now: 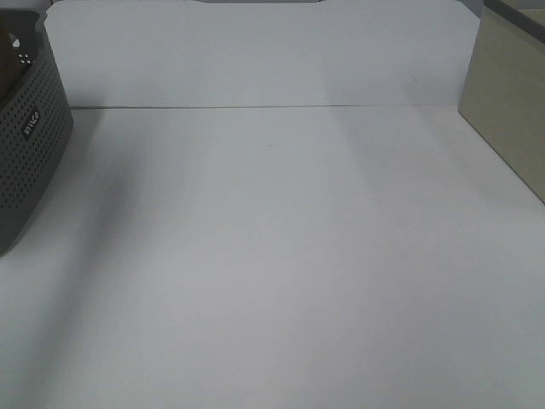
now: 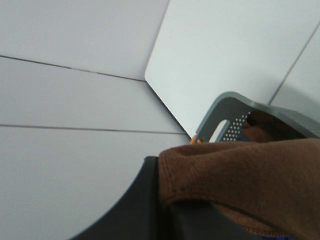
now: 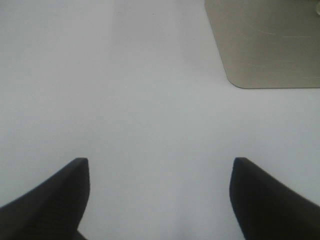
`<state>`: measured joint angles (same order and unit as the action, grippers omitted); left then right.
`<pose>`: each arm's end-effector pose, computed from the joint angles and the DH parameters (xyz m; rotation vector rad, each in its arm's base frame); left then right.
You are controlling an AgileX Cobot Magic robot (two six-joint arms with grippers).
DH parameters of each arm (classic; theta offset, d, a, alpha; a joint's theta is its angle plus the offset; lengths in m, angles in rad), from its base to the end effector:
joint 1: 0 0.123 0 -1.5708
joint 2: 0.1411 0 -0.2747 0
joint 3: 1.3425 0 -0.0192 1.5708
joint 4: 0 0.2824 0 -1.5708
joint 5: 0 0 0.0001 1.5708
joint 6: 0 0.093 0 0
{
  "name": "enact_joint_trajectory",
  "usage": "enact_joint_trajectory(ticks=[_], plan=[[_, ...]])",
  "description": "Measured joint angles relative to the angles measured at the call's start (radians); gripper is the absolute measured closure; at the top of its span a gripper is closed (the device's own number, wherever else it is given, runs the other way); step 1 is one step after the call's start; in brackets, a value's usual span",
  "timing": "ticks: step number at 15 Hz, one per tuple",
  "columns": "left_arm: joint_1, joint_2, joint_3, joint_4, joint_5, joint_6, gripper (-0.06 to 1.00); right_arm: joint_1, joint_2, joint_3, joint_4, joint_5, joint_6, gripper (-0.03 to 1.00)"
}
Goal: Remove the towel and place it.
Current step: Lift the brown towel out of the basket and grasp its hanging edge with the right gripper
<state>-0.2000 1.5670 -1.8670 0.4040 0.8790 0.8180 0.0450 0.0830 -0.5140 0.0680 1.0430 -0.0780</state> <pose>0.3698 -0.0462 0.4809 1.0937 1.8032 0.8575 0.0480 0.0076 0.2941 -0.1283 2.0903 0.0623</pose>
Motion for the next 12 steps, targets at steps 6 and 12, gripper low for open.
enact_joint_trajectory(ticks=[6, 12], plan=[[-0.263, -0.076, 0.0, 0.011, -0.036, 0.0, 0.94, 0.0, 0.469, -0.013, 0.709, -0.451, -0.743, 0.22], [-0.473, -0.076, 0.0, 0.011, -0.061, 0.0, 0.94, 0.0, 0.918, -0.123, 1.362, -0.227, -1.519, 0.2]])
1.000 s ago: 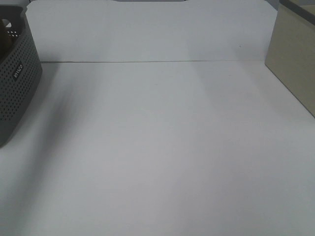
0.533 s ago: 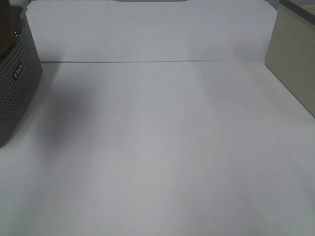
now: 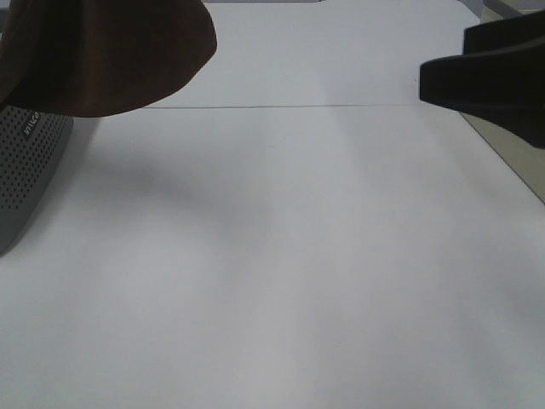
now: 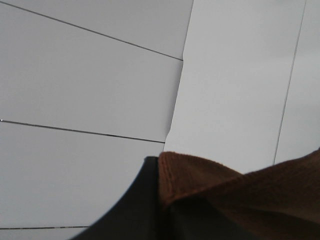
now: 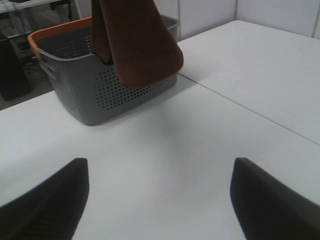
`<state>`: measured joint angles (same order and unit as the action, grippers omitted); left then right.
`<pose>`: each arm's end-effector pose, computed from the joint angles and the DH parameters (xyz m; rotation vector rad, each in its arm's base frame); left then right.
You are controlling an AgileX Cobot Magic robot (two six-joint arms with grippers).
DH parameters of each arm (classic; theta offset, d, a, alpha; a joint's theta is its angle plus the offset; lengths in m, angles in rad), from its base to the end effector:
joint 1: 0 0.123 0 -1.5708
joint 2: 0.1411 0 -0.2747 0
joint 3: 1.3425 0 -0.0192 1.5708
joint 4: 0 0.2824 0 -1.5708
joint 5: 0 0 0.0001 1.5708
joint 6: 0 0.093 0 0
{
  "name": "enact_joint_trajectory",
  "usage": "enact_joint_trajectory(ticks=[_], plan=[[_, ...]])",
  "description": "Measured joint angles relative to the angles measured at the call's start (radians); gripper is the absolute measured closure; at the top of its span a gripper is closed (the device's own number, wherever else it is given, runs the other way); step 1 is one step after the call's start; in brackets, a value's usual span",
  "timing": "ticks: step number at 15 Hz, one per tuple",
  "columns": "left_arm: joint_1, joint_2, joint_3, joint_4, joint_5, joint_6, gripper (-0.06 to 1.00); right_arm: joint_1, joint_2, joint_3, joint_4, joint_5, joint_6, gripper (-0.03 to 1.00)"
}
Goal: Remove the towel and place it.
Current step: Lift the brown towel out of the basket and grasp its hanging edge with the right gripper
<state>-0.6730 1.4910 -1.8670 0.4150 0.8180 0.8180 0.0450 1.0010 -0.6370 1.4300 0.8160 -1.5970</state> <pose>0.2872 -0.1939 0.5133 1.3455 1.3533 0.5789 0.2181 0.0770 0.2876 -0.7566 1.7607 0.6737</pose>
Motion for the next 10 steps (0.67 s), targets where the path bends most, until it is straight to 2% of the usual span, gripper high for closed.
enact_joint_trajectory(ticks=[3, 6, 8, 10], plan=[[-0.053, 0.0, 0.0, 0.002, -0.004, 0.0, 0.94, 0.0, 0.246, -0.17, 0.04, 0.086, -0.126, 0.08], [-0.079, 0.003, 0.0, -0.002, -0.009, 0.0, 0.94, 0.012, 0.414, -0.289, 0.045, 0.228, -0.159, 0.06], [-0.08, 0.006, 0.0, -0.009, -0.029, 0.0, 0.94, 0.055, 0.497, -0.334, 0.045, 0.268, -0.164, 0.06], [-0.08, 0.006, 0.0, -0.014, -0.046, 0.0, 0.94, 0.142, 0.58, -0.401, 0.045, 0.277, -0.171, 0.06]])
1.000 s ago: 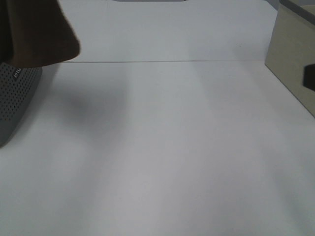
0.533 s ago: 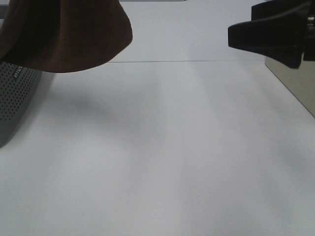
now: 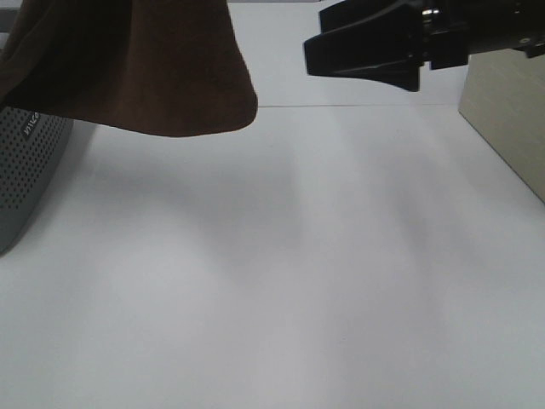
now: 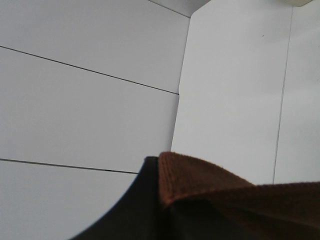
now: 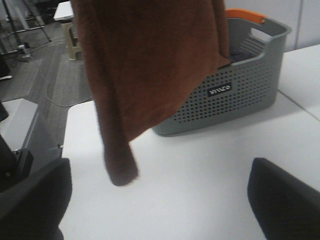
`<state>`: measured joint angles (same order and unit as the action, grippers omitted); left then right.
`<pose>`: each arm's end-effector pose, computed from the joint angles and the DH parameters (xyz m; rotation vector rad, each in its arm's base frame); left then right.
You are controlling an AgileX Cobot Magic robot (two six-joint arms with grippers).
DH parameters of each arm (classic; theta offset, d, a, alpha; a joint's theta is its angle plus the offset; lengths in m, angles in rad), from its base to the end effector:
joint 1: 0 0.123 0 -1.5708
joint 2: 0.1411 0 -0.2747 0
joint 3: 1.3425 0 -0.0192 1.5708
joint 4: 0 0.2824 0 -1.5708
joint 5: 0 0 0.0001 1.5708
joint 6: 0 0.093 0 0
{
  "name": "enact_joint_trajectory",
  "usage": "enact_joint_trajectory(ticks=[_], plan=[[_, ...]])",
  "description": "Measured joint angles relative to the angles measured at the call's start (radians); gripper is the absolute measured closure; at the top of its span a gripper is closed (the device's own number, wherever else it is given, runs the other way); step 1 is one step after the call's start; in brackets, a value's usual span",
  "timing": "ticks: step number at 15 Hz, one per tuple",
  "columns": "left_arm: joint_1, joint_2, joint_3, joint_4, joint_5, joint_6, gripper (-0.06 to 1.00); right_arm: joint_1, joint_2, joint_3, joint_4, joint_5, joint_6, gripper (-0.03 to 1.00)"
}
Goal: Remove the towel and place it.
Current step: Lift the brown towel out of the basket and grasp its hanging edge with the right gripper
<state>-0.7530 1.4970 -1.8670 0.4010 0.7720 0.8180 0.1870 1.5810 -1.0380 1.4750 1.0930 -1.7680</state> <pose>0.2724 -0.2205 0.5147 1.3730 1.2603 0.5045 0.3171 0.1437 0.2616 -1.1076 1.6566 1.0384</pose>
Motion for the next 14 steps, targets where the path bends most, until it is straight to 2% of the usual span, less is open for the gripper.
enact_joint_trajectory(ticks=[3, 6, 8, 11, 13, 14], plan=[[0.0, 0.0, 0.0, -0.012, -0.005, 0.0, 0.94, 0.088, 0.104, -0.098, -0.001, -0.004, 0.004, 0.06], [0.0, 0.0, 0.0, -0.013, -0.006, 0.0, 0.94, 0.104, 0.188, -0.165, -0.001, 0.001, 0.034, 0.06], [0.0, 0.017, 0.0, -0.013, -0.028, 0.0, 0.94, 0.143, 0.213, -0.173, -0.038, 0.047, 0.045, 0.06], [0.0, 0.031, 0.0, -0.013, -0.035, 0.0, 0.94, 0.164, 0.213, -0.173, -0.055, 0.057, 0.045, 0.08], [0.0, 0.031, 0.0, -0.022, -0.035, 0.0, 0.94, 0.164, 0.213, -0.173, -0.042, 0.041, 0.045, 0.19], [0.0, 0.031, 0.0, -0.025, -0.036, 0.0, 0.94, 0.164, 0.213, -0.173, -0.021, 0.035, 0.045, 0.3]])
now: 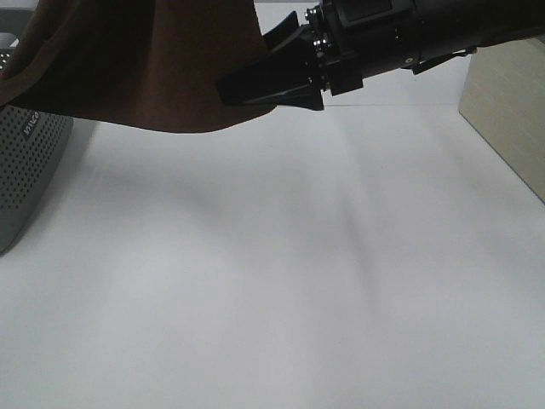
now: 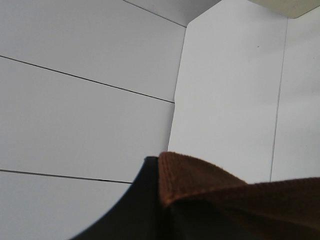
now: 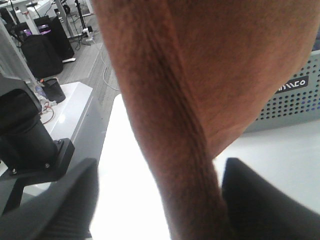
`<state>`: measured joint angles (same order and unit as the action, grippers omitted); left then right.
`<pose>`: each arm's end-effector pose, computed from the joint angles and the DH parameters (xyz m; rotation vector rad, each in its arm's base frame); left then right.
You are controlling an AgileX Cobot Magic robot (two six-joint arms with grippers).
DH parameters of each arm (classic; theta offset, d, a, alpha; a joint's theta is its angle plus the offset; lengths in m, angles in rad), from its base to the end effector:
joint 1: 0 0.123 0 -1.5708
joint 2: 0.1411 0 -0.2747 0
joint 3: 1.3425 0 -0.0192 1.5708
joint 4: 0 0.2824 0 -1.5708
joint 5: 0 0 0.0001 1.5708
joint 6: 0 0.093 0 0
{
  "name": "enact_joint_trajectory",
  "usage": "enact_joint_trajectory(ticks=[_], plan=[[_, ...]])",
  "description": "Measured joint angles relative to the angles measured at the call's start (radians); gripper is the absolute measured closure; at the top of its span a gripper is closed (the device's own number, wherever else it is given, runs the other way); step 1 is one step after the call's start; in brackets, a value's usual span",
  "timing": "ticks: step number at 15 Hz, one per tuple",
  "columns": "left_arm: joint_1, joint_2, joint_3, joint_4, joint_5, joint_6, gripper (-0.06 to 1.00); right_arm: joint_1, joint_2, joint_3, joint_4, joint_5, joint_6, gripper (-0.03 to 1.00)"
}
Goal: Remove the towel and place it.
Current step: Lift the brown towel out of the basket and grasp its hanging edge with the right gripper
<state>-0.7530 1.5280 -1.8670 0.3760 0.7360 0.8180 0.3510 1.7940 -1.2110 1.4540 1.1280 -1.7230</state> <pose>0.2805 -0.2314 0.5061 1.3784 1.2524 0.4729 0.3335 0.2110 0.2347 -1.2632 1.6466 1.2147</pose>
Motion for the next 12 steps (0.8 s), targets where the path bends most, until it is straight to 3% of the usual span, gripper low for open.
enact_joint_trajectory(ticks=[5, 9, 10, 11, 12], plan=[[0.0, 0.01, 0.0, -0.055, -0.015, 0.0, 0.94, 0.0, 0.0, 0.0, 0.019, -0.024, 0.0, 0.91], [0.0, 0.011, 0.0, -0.068, -0.015, 0.0, 0.94, 0.0, 0.0, 0.0, -0.002, -0.017, 0.023, 0.96], [0.0, 0.011, 0.0, -0.068, -0.002, -0.001, 0.94, 0.0, -0.001, 0.0, -0.006, -0.06, 0.156, 0.96], [0.0, 0.011, 0.0, -0.068, -0.002, -0.001, 0.94, 0.0, -0.001, 0.0, -0.006, -0.06, 0.156, 0.96], [0.0, 0.011, 0.0, -0.068, 0.007, -0.001, 0.94, 0.0, -0.014, -0.025, -0.087, -0.123, 0.339, 0.96]])
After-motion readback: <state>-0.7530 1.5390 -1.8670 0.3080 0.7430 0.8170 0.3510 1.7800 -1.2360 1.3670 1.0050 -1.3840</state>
